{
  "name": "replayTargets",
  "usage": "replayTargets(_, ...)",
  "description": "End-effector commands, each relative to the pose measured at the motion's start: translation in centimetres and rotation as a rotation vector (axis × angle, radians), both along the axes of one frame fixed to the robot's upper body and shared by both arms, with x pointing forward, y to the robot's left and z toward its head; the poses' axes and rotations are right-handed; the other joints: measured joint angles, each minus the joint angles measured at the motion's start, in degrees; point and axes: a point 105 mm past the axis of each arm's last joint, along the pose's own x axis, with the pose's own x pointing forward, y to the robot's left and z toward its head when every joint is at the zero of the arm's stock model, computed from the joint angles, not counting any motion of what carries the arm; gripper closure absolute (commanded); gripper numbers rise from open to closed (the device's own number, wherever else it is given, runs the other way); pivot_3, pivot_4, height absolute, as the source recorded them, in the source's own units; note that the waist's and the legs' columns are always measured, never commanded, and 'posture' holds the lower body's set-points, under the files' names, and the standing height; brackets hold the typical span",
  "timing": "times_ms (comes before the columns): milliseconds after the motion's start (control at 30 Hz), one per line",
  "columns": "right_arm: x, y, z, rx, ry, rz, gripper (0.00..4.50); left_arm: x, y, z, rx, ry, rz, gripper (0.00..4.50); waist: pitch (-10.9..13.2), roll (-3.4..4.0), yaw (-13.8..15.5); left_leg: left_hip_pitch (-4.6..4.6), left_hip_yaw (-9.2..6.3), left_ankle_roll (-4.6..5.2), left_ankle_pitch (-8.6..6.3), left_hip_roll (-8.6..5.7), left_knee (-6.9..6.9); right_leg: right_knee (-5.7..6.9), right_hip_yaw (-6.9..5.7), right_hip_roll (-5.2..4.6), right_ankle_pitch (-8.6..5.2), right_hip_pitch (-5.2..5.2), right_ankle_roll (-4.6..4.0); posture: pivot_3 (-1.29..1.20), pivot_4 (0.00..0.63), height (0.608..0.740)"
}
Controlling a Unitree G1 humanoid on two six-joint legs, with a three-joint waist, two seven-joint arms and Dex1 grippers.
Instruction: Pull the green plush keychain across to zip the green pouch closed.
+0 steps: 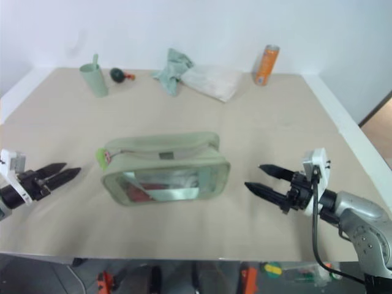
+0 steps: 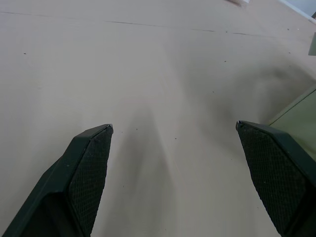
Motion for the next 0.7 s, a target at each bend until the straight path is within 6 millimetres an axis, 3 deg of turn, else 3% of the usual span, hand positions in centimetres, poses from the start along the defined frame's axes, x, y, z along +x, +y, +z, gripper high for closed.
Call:
replayTargets(33,0.2,-0.5,1.4,-0.023,-0.062,-0.003,0.00,-0.1,0.2,1.6,0.028,-0.052,-0.008,0.37,0.00,0.00,0.00,0.00,0.00,0.00,0.00,0.00,0.00,0.00,0.00,0.00,0.00,0.00,0.00,0.00,0.150,0.740)
replayTargets(233,0.5,-0.4,1.4,-0.045,-0.070,0.010,0.00,0.4,-0.3,3.0,0.040,-0.108,-0.035,0.37,0.00,0.00,0.03,0.00,0.00,0.00,0.00,0.00,0.04,0.00,-0.01,0.00,0.01,0.01,0.01,0.00,0.150,0.740)
replayTargets(367,0.7,-0.4,2.1,-0.064,-0.093,0.028,0.00,0.7,-1.3,6.2,0.064,-0.244,-0.090,0.37,0.00,0.00,0.04,-0.02,-0.01,0.00,0.00,-0.01,0.06,0.00,-0.02,0.00,0.01,0.02,0.02,0.00,0.150,0.740)
replayTargets(600,0.4,1.2,7.5,-0.089,-0.241,0.148,0.00,-1.2,-5.7,12.7,0.021,-0.424,-0.376,0.37,0.01,0.00,-0.03,-0.01,0.01,0.00,0.00,0.00,0.07,0.02,0.01,0.03,0.02,0.02,0.03,0.00,0.150,0.740)
replayTargets(700,-0.1,2.7,8.5,-0.103,-0.263,0.239,0.00,-2.3,-7.5,14.1,0.012,-0.468,-0.495,0.37,0.02,0.01,-0.03,-0.01,-0.01,-0.01,-0.01,0.00,0.05,0.01,0.01,0.04,0.01,0.01,0.02,0.00,0.150,0.740)
